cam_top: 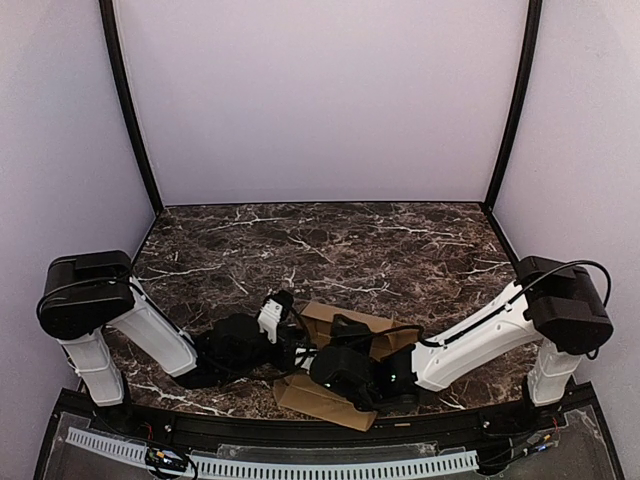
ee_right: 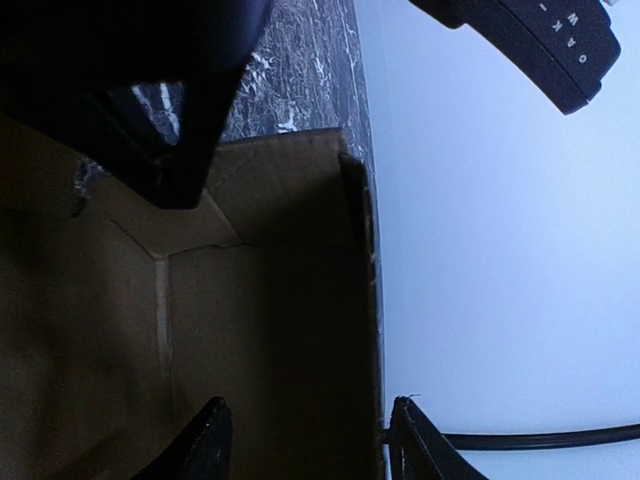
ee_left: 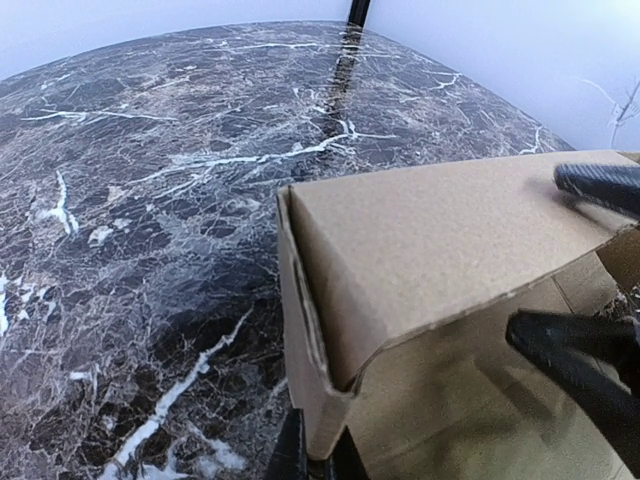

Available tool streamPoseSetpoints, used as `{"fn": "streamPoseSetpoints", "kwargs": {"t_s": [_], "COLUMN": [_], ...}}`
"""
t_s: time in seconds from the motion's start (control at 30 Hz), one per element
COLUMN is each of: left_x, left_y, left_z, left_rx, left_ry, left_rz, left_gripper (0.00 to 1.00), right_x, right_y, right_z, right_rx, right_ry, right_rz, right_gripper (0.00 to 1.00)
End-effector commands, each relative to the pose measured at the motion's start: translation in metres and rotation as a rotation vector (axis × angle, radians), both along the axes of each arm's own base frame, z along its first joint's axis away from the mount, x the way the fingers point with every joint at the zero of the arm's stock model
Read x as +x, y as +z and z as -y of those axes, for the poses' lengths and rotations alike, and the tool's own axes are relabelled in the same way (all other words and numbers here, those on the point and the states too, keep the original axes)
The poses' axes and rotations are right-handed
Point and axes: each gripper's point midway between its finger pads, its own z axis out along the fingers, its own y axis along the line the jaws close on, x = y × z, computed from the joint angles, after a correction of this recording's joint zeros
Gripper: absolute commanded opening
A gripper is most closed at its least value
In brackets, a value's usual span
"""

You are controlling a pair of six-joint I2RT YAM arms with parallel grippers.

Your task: Fold the paper box

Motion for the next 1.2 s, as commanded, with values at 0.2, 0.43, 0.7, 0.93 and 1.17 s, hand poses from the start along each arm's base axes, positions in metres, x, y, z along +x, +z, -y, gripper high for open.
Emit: {"fn": "streamPoseSetpoints", "kwargs": {"t_s": [0.2, 0.43, 0.7, 0.93, 1.17], "left_x": [0.010, 0.007, 0.005, 0.000, -0.002], "left_y": [0.026, 0.023, 0.018, 0.011, 0.005], "left_z": [-0.011, -0.011, -0.002, 0.016, 0.027], "left_rx": [-0.020, 0.017, 0.059, 0.105, 0.116], "left_ry": [0.076, 0.048, -0.005, -0.102, -0.148], "left_rz": [0.075, 0.086, 0.096, 0.101, 0.105], "left_gripper": [0.01, 0.01, 0.01, 0.01, 0.01], "right_x": [-0.042, -0.059, -0.087, -0.060, -0.022], "right_y": [0.004, 0.028, 0.094, 0.122, 0.126], "right_z": [0.005, 0.021, 0.021, 0.026, 0.023], "right_rx": [0.132, 0.276, 0.532, 0.700, 0.826], "right_ry": [0.066, 0.108, 0.246, 0.222, 0.196], "right_rz": [-0.183, -0.290, -0.458, -0.585, -0.741], "right_gripper": [0.65, 0.71, 0.76, 0.65, 0.41]}}
